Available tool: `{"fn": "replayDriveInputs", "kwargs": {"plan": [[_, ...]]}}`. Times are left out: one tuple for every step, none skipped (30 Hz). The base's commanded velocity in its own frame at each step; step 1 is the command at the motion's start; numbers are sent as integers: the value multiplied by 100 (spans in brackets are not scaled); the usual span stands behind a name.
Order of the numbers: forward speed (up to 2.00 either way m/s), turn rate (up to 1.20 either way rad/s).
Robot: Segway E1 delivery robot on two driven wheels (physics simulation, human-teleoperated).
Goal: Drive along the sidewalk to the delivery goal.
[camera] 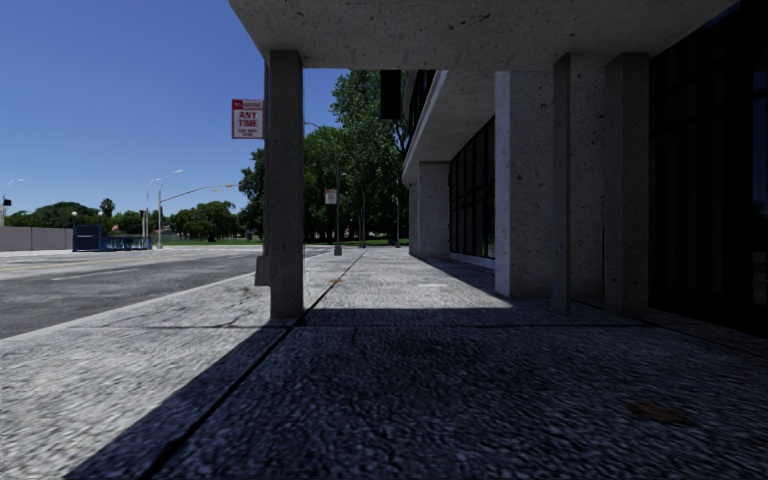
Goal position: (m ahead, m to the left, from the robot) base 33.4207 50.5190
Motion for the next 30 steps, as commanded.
{"fn": "replayDriveInputs", "kwargs": {"plan": [[200, 0], [200, 0], [200, 0], [200, 0], [200, 0], [200, 0], [200, 0], [200, 0], [200, 0], [200, 0], [200, 0], [200, 0], [200, 0], [200, 0], [200, 0], [200, 0], [200, 0], [200, 0], [200, 0], [200, 0], [200, 0], [200, 0], [200, 0], [200, 0], [200, 0], [200, 0], [200, 0], [200, 0], [200, 0], [200, 0]]}}
